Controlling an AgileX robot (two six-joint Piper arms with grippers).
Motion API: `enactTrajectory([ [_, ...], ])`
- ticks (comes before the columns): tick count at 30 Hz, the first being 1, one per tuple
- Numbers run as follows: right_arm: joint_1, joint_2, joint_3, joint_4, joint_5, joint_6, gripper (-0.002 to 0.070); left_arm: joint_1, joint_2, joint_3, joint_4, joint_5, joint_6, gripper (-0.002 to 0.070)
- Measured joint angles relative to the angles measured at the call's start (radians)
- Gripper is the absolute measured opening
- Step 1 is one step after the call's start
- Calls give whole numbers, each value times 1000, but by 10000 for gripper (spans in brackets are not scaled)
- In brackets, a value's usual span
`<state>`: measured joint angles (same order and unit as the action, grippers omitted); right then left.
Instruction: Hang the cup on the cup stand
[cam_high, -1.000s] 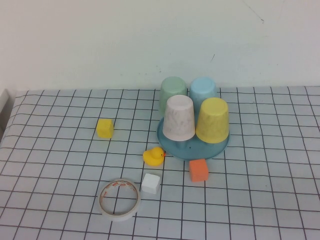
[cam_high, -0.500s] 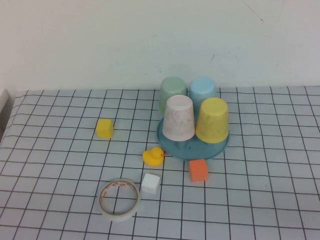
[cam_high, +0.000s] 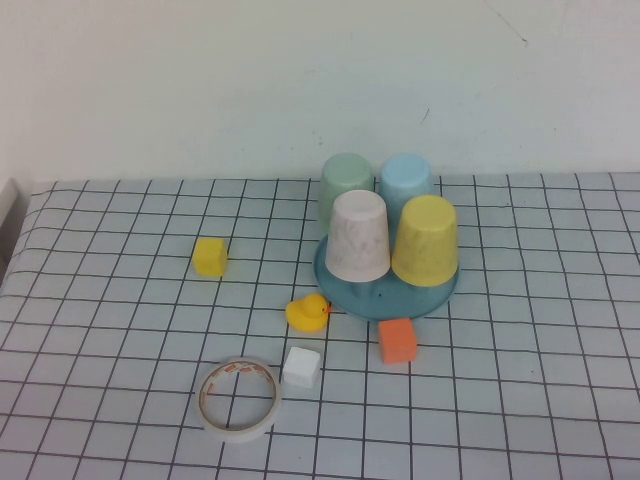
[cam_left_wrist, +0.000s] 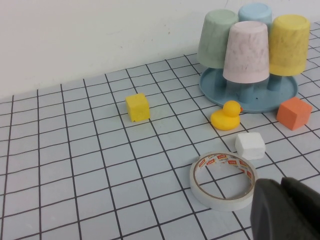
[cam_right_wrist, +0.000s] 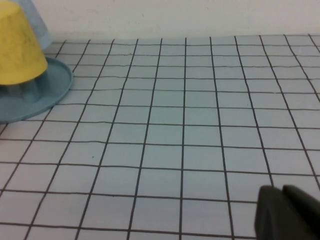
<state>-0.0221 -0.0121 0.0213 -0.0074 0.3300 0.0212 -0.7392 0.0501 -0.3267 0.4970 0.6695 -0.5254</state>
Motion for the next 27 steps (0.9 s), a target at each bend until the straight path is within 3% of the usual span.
enactTrajectory([
  [27, -45, 0, 0, -67, 2, 44, -1, 0, 0, 4, 0, 0, 0, -1],
])
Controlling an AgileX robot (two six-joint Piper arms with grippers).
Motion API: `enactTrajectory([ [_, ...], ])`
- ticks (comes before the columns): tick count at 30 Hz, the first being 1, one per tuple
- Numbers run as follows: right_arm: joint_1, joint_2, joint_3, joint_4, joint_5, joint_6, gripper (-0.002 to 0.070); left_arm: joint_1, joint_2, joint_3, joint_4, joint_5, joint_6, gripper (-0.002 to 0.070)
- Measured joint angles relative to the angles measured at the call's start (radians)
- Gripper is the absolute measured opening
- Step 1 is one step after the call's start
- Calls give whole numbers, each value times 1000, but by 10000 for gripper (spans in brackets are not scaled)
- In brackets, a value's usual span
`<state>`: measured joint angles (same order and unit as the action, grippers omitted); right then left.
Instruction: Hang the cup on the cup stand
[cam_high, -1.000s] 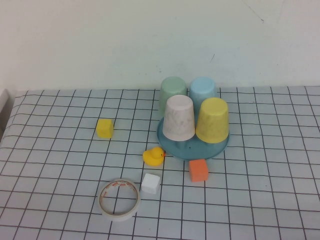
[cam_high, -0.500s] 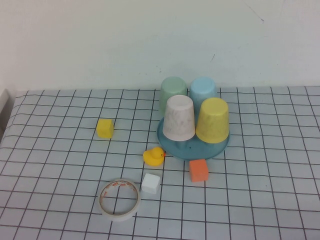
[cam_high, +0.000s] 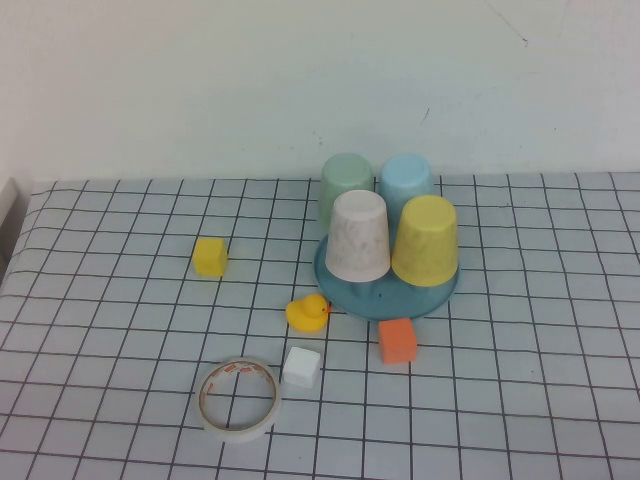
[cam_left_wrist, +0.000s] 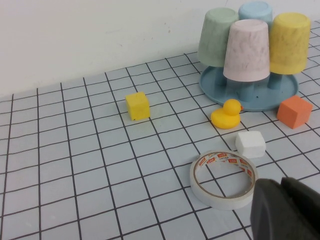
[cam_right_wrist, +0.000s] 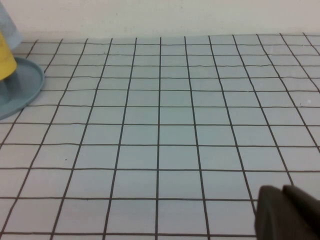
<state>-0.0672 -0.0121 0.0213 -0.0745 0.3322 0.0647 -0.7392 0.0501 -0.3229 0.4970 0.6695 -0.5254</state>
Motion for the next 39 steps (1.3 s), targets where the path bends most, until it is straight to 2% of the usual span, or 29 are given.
enactTrajectory([
  [25, 0, 0, -1, -2, 7, 0, -1, 0, 0, 5, -2, 0, 0, -1],
  [28, 0, 0, -1, -2, 7, 0, -1, 13, 0, 40, -69, -20, 0, -1],
  [30, 0, 0, -2, -2, 7, 0, -1, 40, -2, 80, -127, -35, 10, -1],
  [35, 0, 0, -2, -2, 8, 0, -1, 256, -36, 181, -286, -158, 60, -1],
  [39, 0, 0, -2, -4, 8, 0, -1, 448, -59, 246, -387, -334, 238, -1],
])
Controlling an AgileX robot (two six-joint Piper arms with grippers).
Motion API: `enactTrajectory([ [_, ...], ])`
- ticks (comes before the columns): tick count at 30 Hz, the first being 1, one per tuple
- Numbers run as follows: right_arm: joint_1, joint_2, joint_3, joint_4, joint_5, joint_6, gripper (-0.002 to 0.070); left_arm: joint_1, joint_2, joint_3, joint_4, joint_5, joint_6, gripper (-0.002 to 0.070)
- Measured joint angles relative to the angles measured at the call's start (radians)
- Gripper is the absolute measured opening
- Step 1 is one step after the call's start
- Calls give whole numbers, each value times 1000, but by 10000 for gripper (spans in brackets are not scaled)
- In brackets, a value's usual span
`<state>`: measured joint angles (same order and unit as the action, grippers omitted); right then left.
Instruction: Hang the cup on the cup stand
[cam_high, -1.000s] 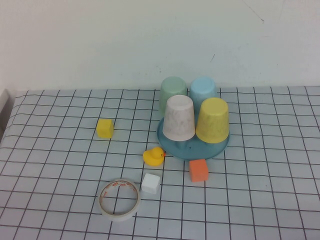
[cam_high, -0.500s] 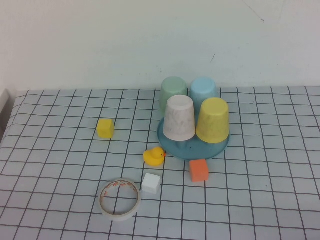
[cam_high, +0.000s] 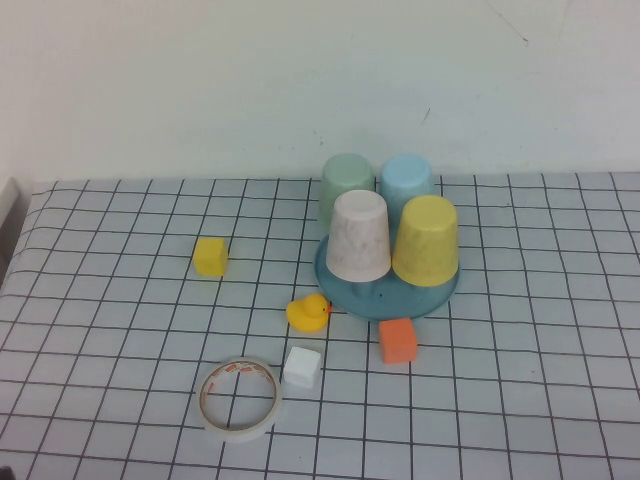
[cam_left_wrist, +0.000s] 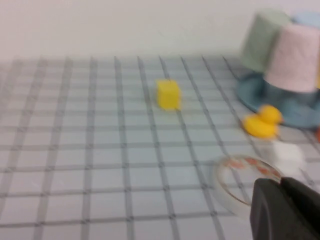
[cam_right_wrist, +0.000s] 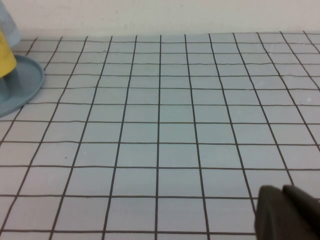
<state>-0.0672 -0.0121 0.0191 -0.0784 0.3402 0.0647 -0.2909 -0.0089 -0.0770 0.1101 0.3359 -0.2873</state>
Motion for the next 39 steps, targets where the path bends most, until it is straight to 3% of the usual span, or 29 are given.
enactTrajectory([
  [6, 0, 0, 0, 0, 0, 0, -1, 254, -4, 87, -72, -125, 203, -1],
  [11, 0, 0, 0, 0, 2, 0, -1, 336, -6, 96, -77, -142, 287, -1],
  [17, 0, 0, 0, 0, 2, 0, -1, 328, -6, 96, -97, -113, 367, -2],
  [26, 0, 0, 0, 0, 2, 0, -1, 229, -6, 95, -142, -34, 349, -1],
  [39, 0, 0, 0, 0, 2, 0, -1, 227, -6, 95, -146, -32, 339, -1],
])
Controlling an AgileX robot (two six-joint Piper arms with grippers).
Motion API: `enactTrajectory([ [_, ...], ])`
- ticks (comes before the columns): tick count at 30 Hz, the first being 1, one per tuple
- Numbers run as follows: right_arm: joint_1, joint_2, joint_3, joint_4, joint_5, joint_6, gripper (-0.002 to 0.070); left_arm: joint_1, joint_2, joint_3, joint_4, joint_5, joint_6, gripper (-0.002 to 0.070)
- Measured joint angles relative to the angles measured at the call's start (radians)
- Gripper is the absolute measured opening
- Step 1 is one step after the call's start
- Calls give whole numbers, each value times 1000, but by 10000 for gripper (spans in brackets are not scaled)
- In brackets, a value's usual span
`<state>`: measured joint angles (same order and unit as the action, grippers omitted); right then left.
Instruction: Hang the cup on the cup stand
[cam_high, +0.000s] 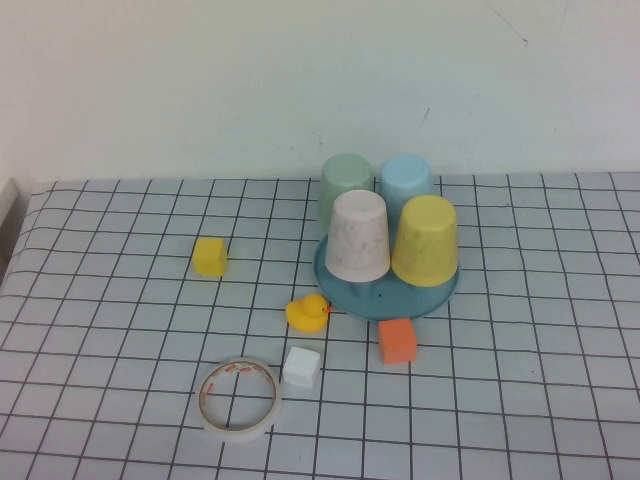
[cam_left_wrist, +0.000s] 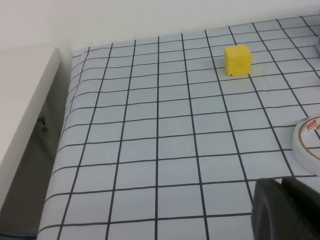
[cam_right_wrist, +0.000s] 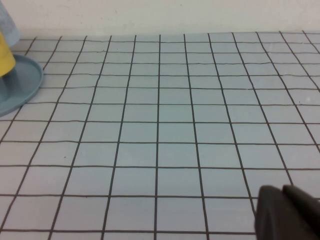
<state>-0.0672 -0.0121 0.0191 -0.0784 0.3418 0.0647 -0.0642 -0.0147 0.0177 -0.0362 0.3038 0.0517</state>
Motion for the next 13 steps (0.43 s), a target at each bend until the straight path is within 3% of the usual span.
enactTrajectory([
  [13, 0, 0, 0, 0, 0, 0, -1, 0, 0, 0, -1, 0, -4, -1],
])
